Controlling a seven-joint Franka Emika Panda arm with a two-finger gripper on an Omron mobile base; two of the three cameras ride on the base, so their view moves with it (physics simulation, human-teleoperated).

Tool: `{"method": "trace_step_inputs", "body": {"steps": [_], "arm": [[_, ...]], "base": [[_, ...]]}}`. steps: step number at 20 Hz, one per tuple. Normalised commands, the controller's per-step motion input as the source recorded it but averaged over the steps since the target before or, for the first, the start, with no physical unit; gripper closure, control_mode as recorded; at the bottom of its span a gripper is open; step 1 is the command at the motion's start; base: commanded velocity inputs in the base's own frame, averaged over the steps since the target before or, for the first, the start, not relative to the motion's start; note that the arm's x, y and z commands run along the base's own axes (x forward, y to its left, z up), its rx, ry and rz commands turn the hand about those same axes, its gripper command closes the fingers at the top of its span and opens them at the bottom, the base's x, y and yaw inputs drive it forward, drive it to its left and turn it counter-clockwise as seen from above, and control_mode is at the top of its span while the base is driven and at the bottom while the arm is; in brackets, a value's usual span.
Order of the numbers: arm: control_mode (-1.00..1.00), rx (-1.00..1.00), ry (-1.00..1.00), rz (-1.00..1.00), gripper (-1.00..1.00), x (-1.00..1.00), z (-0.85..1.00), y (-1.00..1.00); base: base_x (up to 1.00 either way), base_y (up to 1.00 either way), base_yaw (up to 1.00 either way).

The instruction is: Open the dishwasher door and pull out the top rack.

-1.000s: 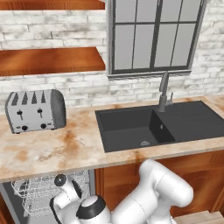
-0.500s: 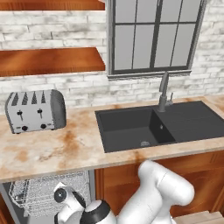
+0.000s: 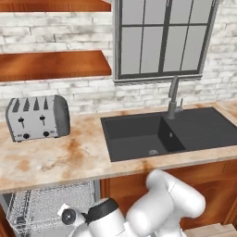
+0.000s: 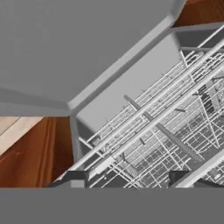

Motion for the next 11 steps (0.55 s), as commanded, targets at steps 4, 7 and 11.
{"method": "trace_step_inputs", "body": {"steps": [4,7,11], "arm": [[-1.00,-0.52,0.68,0.23,1.00,-1.00,-0.96,-0.01],[-1.00,-0.53,0.69,0.22,1.00,-1.00,-0.93,0.00],[-1.00,-0.52,0.70,0.21,1.00,-0.97,-0.92,0.00]], "base": [[0.00,0.00,0.00],[0.00,0.00,0.00],[0.00,0.00,0.00]]}}
